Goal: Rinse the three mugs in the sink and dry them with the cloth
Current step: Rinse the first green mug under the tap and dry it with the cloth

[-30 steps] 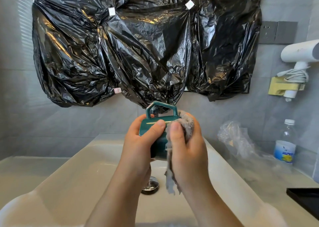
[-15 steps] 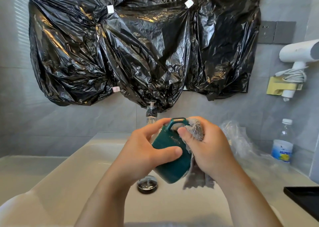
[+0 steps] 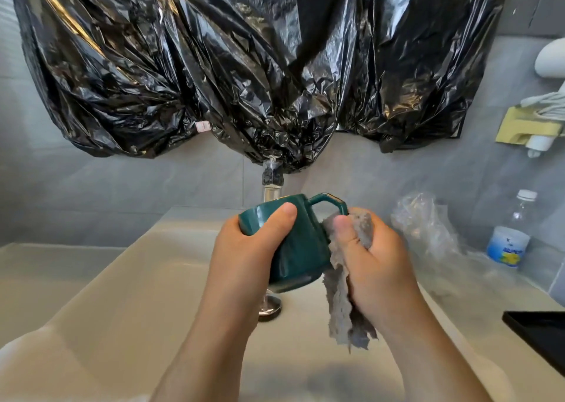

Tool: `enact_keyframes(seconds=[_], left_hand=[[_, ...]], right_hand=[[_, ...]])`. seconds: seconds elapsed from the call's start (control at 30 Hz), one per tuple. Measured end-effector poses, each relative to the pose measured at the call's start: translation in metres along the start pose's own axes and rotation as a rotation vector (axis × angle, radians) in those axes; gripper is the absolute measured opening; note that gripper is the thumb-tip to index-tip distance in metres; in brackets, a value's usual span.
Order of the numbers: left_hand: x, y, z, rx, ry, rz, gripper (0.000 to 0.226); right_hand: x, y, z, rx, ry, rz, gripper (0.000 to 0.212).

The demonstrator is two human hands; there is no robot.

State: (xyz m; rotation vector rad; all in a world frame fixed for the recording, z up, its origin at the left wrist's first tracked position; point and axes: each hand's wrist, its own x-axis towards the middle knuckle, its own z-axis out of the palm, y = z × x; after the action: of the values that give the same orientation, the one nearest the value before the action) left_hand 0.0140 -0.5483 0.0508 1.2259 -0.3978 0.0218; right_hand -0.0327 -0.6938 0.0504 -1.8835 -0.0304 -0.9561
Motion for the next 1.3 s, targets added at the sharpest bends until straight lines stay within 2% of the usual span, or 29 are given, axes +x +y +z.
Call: enact_keyframes(seconds=[0.07, 0.13, 0.27, 0.4, 0.47, 0.53, 0.67, 0.77, 0.83, 0.93, 1.03, 1.1, 1.2, 1.3], left_hand=[[0.000, -0.001, -0.004, 0.031, 0.041, 0.003, 0.052], [0.000, -0.005, -0.003, 0.038, 0.051, -0.028, 0.067], [0.009, 0.001, -0.002, 0.131, -0.030, -0.106, 0.069], [0.028, 0.021, -0.008, 0.149, -0.106, -0.218, 0.073], [0.035, 0.034, -0.011, 0.118, -0.095, -0.304, 0.076], [0.040, 0.050, -0.014, 0.151, -0.074, -0.367, 0.077], [0.048, 0.093, -0.031, 0.290, 0.059, -0.376, 0.068], [0.049, 0.117, -0.060, 0.412, 0.118, -0.355, 0.070], [0.050, 0.125, -0.084, 0.464, 0.153, -0.335, 0.069], [0.051, 0.125, -0.122, 0.525, 0.209, -0.318, 0.072], [0.060, 0.117, -0.162, 0.534, 0.272, -0.286, 0.067], [0.072, 0.110, -0.187, 0.552, 0.289, -0.271, 0.068], [0.095, 0.098, -0.218, 0.550, 0.292, -0.262, 0.068], [0.116, 0.086, -0.237, 0.548, 0.288, -0.268, 0.071]], right_hand=[[-0.004, 0.004, 0.008, -0.011, -0.102, 0.035, 0.014], [-0.005, 0.005, 0.014, -0.074, -0.018, 0.050, 0.015], [0.004, -0.004, 0.018, -0.206, 0.218, 0.133, 0.043], [0.026, -0.018, 0.016, -0.192, 0.279, 0.176, 0.056], [0.041, -0.028, 0.019, -0.168, 0.227, 0.208, 0.047], [0.053, -0.039, 0.023, -0.079, 0.118, 0.322, 0.037], [0.074, -0.066, 0.034, 0.321, -0.208, 0.625, 0.032], [0.082, -0.079, 0.048, 0.688, -0.405, 0.852, 0.043], [0.084, -0.082, 0.062, 0.636, -0.457, 0.936, 0.041], [0.088, -0.085, 0.094, 0.310, -0.482, 0.930, 0.032], [0.099, -0.078, 0.134, 0.175, -0.410, 0.853, 0.013], [0.113, -0.066, 0.165, 0.217, -0.301, 0.849, 0.011], [0.142, -0.037, 0.213, 0.547, -0.108, 1.032, 0.010], [0.164, -0.003, 0.252, 0.594, 0.033, 1.160, 0.014]])
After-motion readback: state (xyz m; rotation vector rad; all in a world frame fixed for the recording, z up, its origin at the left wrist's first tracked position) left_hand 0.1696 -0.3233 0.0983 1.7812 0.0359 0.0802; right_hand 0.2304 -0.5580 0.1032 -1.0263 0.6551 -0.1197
